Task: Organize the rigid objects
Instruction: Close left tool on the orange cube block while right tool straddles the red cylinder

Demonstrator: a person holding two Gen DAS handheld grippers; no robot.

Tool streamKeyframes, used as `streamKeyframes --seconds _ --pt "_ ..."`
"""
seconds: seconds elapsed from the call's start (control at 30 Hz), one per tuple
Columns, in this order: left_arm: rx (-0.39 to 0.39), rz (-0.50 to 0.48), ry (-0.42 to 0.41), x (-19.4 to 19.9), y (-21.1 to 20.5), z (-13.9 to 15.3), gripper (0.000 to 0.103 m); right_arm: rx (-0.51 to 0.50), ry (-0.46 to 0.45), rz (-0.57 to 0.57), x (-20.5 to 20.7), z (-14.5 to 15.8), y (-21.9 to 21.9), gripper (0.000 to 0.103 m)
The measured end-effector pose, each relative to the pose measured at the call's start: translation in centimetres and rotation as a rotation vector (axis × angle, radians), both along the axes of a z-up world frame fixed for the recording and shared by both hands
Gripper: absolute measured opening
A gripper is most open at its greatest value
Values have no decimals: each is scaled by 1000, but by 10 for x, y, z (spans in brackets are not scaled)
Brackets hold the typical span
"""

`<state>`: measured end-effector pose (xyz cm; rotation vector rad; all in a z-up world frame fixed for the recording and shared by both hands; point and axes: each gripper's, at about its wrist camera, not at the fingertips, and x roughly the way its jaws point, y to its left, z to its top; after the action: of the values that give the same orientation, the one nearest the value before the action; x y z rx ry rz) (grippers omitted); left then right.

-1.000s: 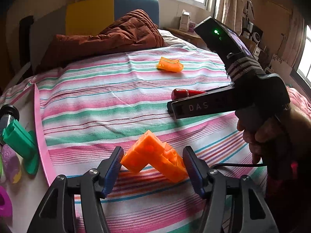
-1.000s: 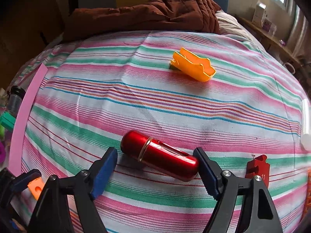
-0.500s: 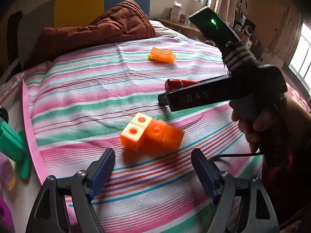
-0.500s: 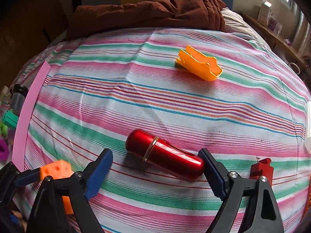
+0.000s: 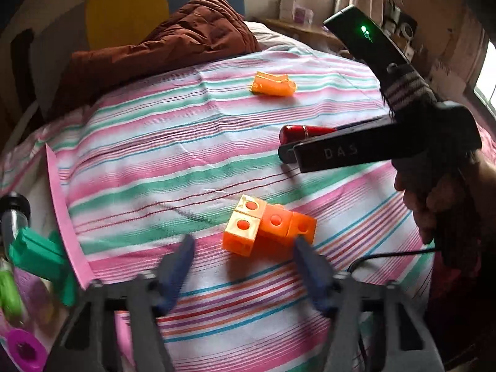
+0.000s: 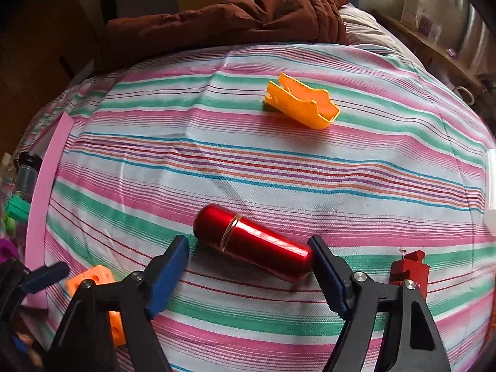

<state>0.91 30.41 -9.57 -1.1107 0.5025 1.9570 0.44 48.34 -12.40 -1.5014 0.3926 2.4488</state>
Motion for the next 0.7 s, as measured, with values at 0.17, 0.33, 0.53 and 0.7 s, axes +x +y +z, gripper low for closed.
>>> streamKeyframes --seconds 0.17,0.33,0.53,0.7 --pt "-55 -39 7 -5 -4 13 42 -1 -9 4 -1 1 0 80" --pt "-121 -87 24 -11 6 7 42 -2 -10 4 -1 0 1 80" --pt "-167 -157 37 -14 22 -8 34 6 -14 10 -1 0 0 80" --pt "-105 -114 -26 -26 22 -10 22 16 -14 15 -2 -1 0 78"
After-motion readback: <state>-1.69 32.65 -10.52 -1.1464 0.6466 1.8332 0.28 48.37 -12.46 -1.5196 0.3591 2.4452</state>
